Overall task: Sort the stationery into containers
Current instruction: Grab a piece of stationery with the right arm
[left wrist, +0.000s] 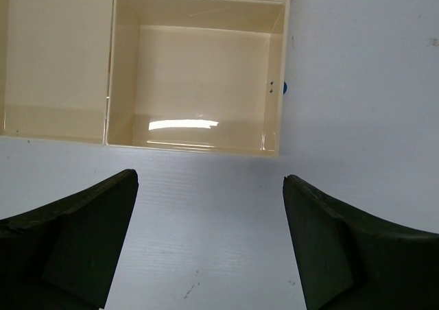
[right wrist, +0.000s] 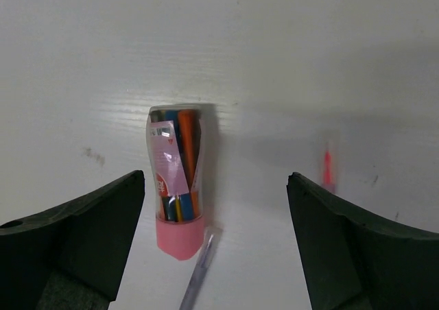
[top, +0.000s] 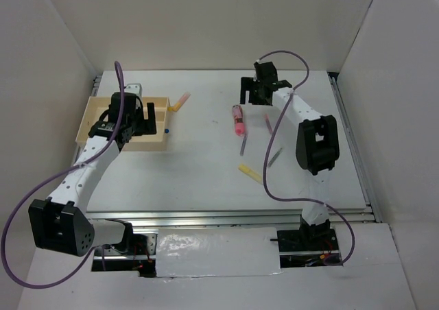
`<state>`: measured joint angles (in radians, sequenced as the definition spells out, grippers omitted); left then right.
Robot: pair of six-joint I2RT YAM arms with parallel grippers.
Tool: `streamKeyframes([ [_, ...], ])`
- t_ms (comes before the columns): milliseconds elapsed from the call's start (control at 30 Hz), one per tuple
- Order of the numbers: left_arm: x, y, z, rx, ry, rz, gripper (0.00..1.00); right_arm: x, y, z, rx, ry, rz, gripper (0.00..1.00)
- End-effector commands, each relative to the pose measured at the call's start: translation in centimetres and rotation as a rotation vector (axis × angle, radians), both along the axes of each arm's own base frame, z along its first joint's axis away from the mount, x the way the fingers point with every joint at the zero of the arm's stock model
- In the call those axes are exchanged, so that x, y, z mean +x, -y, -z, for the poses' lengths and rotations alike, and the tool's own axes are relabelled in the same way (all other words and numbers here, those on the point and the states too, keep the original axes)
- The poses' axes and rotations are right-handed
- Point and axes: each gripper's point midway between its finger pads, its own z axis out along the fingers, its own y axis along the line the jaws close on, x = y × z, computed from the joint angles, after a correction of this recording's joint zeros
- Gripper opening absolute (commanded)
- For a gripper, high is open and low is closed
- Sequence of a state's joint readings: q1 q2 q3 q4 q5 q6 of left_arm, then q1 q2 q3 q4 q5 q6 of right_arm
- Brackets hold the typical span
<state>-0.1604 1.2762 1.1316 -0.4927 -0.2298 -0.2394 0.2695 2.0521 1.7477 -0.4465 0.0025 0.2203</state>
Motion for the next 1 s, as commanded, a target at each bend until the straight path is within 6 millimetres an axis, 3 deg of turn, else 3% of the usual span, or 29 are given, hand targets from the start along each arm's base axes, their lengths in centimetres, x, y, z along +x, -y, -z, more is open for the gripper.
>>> streamKeyframes([
  [0,0.5,-0.2,0.3,0.008,0.014,-0.011,0.99,0.9,-2.6,-0.6,-0.007,0.014,-0.017,0.90],
  [133,0.6,-0.1,1.1,0.004,0.001,-0.013,0.99,0.7,-4.5,1.9,-0.033,-0.024,-0.056,0.85],
  [400,0.7,0.1,1.7,0.006,0.000,0.015,0.99,-0.2,-4.9,6.1,-0.064,-0.114,-0.078,0.81],
  [967,0.8,-0.6,1.7,-0.047,0.004,0.021,0.99,-1.7,-6.9,9.5,-0.109,-0.202,-0.171,0.71],
])
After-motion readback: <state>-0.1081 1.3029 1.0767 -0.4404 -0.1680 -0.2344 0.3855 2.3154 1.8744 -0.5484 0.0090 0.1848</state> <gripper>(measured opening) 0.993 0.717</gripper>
